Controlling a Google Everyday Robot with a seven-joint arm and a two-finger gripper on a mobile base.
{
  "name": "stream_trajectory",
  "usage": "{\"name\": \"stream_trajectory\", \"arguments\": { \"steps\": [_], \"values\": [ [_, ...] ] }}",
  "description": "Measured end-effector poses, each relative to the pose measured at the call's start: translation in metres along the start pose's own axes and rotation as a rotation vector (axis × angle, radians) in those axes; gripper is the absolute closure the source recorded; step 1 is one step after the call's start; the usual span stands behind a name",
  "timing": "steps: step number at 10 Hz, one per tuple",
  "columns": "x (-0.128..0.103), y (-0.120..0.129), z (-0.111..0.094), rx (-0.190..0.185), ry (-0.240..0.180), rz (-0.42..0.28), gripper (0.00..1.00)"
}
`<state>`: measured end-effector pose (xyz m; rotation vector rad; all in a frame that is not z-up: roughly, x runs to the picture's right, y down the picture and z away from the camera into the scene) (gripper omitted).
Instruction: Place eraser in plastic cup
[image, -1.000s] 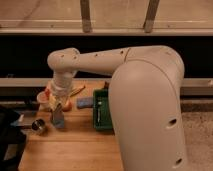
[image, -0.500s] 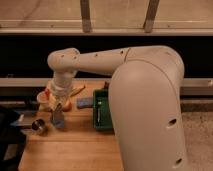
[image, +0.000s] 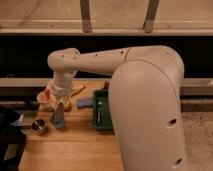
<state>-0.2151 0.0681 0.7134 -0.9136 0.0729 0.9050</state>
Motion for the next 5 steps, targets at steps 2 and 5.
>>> {"name": "stream_trajectory", "arguments": {
  "steps": [2, 5],
  "values": [
    [0.0, 0.0, 0.0001, 0.0, 0.0, 0.0, 0.2],
    [0.0, 0.0, 0.0001, 0.0, 0.0, 0.0, 0.2]
  ]
}}
